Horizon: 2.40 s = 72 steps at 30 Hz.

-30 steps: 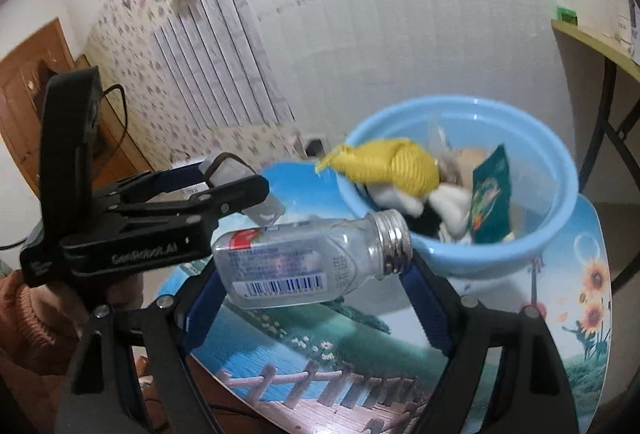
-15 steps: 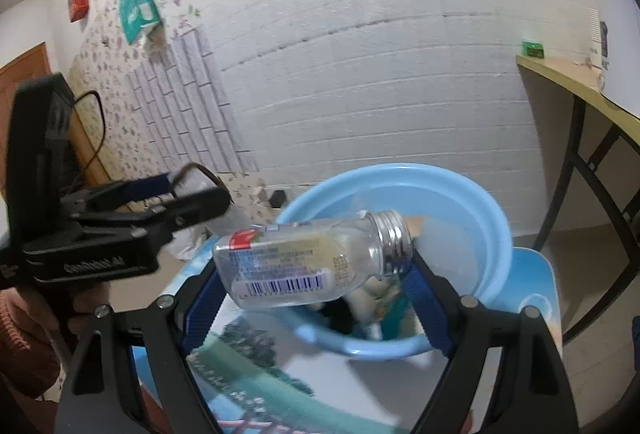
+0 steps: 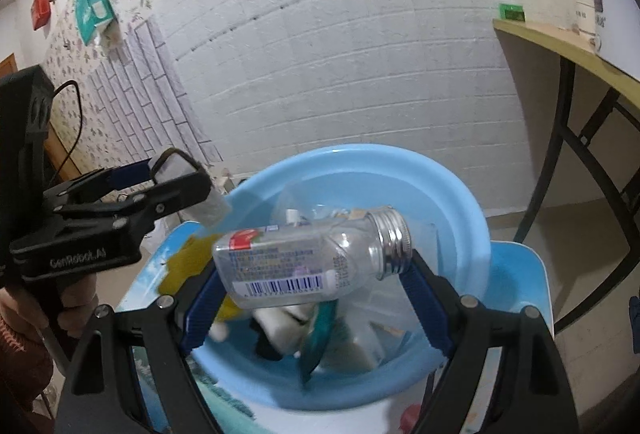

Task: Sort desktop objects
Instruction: 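Carry the strapped box and glass bottle over the basin with both tools, then open both tools to drop the box and bottle into the basin, then withdraw both tools from the basin back over the empty table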

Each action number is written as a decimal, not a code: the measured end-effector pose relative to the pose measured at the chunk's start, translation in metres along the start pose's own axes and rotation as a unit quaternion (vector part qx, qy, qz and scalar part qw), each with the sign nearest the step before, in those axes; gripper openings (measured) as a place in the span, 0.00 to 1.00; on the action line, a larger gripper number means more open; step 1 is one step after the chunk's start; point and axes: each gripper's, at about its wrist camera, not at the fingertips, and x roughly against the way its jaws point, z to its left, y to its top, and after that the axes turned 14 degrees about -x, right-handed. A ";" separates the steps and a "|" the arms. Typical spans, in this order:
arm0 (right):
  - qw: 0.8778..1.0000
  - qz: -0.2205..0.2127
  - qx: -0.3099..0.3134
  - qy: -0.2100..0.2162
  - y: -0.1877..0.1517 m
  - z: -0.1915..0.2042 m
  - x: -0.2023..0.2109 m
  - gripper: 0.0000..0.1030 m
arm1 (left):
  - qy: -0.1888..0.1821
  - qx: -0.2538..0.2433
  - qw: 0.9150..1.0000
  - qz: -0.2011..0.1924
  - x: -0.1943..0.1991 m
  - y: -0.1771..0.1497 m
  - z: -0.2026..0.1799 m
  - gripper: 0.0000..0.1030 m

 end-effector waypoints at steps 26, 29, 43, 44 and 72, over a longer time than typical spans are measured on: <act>1.000 0.003 -0.012 0.005 0.000 -0.009 -0.020 0.83 | -0.029 0.000 0.999 0.040 -0.032 -0.023 -0.005 0.86; 1.000 0.001 -0.011 0.005 -0.002 -0.010 -0.012 0.83 | -0.026 0.003 0.999 0.037 -0.023 -0.026 -0.005 0.87; 1.000 0.021 0.004 -0.011 -0.026 -0.007 0.007 0.85 | -0.041 0.037 0.998 0.037 0.000 -0.052 -0.008 0.90; 1.000 0.023 0.005 -0.011 -0.026 -0.006 0.008 0.85 | -0.042 0.035 0.998 0.037 0.002 -0.053 -0.009 0.90; 0.995 -0.014 0.025 -0.099 -0.040 0.026 0.033 0.87 | 0.065 0.078 0.989 0.111 0.049 -0.073 0.006 0.96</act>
